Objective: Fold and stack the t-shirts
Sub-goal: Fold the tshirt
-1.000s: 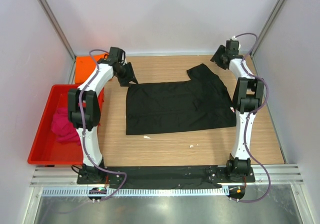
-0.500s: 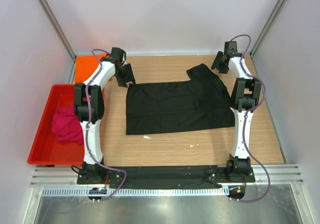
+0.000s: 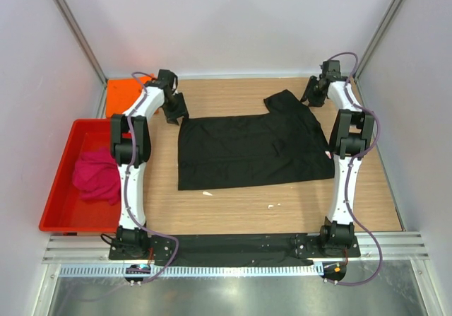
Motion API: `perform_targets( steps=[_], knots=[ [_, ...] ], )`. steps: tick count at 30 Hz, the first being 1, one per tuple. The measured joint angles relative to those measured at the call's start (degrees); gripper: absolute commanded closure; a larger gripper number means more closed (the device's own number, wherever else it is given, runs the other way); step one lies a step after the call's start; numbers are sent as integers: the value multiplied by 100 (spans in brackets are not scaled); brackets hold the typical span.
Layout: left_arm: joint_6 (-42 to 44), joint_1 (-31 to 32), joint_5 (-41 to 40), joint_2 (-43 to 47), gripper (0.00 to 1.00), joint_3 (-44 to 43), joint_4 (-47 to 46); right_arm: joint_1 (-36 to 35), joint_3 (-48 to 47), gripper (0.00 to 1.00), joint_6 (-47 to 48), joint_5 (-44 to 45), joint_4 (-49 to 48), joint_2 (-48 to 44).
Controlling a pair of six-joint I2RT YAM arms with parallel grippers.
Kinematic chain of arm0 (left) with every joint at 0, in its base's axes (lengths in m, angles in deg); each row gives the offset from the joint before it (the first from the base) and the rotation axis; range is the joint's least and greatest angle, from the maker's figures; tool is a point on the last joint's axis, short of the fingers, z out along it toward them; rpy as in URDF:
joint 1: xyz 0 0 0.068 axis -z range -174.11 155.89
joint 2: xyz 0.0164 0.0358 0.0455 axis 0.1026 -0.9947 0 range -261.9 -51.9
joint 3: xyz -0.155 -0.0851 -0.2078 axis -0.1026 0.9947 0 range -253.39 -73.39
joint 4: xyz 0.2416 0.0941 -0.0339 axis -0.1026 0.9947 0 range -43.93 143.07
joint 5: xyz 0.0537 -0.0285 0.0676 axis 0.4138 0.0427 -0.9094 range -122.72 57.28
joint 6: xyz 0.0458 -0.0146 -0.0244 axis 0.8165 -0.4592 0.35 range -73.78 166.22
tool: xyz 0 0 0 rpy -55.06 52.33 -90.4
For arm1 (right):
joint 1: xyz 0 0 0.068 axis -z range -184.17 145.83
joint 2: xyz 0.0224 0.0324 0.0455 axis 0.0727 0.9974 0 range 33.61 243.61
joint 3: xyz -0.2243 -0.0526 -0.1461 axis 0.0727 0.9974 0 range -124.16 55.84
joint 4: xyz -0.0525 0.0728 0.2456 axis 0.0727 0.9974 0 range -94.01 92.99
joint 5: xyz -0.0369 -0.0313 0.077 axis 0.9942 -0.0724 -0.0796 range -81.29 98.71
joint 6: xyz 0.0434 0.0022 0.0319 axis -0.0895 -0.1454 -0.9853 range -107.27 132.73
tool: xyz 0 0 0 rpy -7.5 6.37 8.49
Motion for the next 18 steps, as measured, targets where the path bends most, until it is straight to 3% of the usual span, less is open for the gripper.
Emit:
perform_targets(
  steps=[18],
  knots=[
    [-4,-22,289,-343,58,-435,9,37,317,61,-7,-319,-28,-160]
  ],
)
